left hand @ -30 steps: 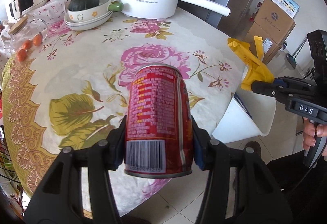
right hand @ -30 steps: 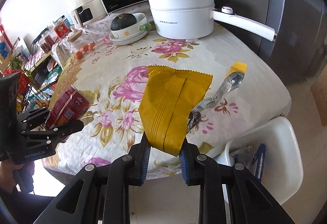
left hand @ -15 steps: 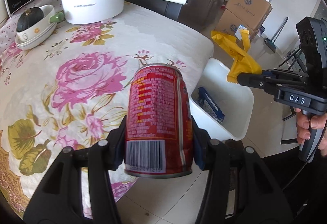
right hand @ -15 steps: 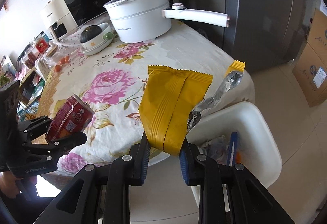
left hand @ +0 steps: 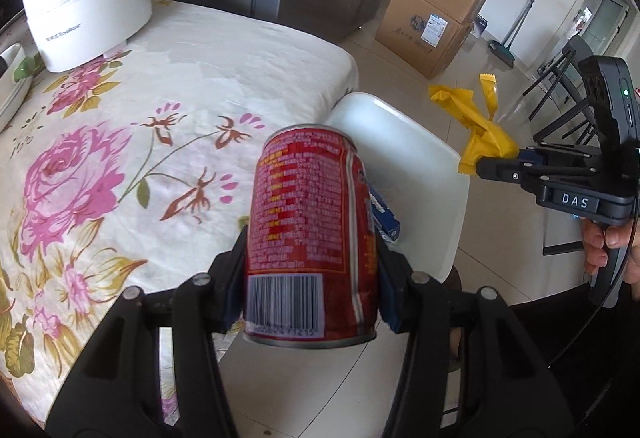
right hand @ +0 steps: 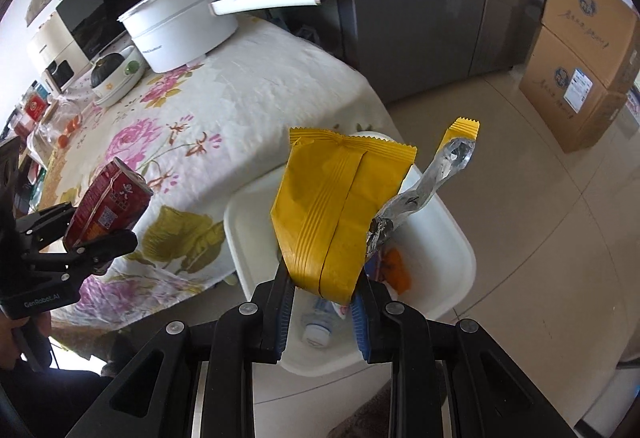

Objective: Collect trash
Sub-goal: 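Carry the red can and yellow wrapper over the white bin, then open both grippers to drop the can and wrapper into the bin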

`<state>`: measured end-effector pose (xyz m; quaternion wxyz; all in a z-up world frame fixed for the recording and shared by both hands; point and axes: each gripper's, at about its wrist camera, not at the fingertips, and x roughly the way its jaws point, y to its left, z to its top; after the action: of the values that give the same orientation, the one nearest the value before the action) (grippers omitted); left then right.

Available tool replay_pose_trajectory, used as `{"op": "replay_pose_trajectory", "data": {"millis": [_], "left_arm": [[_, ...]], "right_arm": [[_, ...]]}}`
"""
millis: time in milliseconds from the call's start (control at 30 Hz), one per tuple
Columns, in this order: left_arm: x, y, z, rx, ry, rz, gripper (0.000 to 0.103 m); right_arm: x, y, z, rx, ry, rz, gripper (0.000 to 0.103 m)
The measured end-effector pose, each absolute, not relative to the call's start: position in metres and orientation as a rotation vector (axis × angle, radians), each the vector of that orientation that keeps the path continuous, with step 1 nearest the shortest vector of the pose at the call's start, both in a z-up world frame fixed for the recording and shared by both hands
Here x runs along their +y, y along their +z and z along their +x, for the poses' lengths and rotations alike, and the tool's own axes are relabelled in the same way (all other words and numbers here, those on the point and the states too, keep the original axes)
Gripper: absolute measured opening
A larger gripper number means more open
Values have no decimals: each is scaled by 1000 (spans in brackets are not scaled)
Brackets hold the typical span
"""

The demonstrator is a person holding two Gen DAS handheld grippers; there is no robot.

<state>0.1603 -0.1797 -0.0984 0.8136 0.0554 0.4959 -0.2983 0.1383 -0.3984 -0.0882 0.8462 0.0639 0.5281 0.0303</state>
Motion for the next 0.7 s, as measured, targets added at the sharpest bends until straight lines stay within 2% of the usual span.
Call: {"op": "replay_pose_trajectory", "data": {"millis": [267,567,633,700], "left_arm": [[-234,-115,162,1049,-695,169,55],[-253,-125,169,985,-682,217,55],[-252,-125,171,977,-663,215,62],[-247,-124,174,980,-627,198,77]], "right_arm": [[-432,-101,130,1146,22,154,27],[-438,-109,134,1173,22,138,27],[-437,-110,135,1174,26,136,27],[-436,-110,137,1174,31,137,27]]}}
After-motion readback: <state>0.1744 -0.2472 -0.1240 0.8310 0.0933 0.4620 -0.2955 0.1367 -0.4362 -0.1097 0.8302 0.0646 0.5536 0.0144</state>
